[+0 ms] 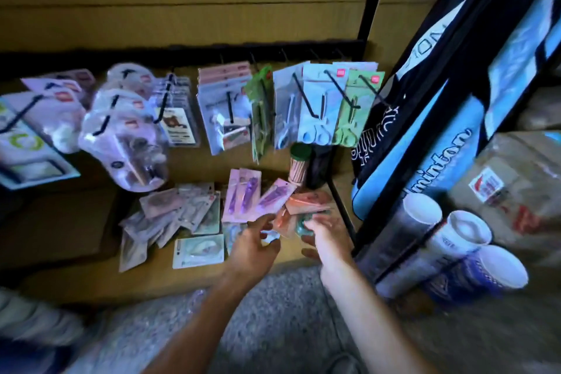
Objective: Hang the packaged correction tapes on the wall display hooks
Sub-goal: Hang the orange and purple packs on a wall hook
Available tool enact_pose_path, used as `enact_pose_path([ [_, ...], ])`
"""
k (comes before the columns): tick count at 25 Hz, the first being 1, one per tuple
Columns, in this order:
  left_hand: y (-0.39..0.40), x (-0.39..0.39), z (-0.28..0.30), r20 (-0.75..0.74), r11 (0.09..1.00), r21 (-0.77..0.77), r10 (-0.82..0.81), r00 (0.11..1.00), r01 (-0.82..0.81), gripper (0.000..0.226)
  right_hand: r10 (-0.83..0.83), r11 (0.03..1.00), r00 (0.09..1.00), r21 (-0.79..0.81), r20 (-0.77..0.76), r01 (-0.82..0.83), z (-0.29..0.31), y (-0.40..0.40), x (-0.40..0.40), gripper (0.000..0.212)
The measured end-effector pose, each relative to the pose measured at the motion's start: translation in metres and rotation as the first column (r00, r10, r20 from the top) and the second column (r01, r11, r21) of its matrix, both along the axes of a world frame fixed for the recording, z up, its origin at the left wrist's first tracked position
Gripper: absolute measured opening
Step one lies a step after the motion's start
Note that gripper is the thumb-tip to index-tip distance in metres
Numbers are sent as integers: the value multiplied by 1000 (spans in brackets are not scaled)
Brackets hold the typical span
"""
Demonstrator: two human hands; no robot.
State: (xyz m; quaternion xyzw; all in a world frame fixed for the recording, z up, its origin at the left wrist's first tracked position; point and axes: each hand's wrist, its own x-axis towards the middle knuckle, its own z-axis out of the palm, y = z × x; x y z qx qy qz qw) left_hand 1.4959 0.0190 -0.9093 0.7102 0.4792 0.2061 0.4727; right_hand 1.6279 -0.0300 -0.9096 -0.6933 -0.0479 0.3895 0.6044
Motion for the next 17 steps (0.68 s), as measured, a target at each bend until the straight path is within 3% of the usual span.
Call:
enact_pose_path([
  [4, 27, -15, -54, -122, 991, -99, 79, 989, -91, 56, 99, 976, 992, -185, -82, -113, -66, 34, 13, 10],
  [9, 71, -10, -94, -142, 991, -55, 110, 984, -119, 48, 218, 915, 969, -319, -119, -246, -130, 114, 21, 16],
  [13, 84, -16, -115, -106, 986, -53, 153, 983, -159, 39, 162, 932, 977, -302, -142, -199, -173, 150, 10, 6],
  [16, 89, -19, -126, -87, 973, -68, 212, 973, -218, 32, 100, 946, 994, -308, -31, -105, -187, 155, 3, 22],
  [17, 89, -19, -126, -82, 966, -70, 245, 966, -251, 30, 80, 957, 997, -279, -22, -83, -183, 152, 0, 17],
])
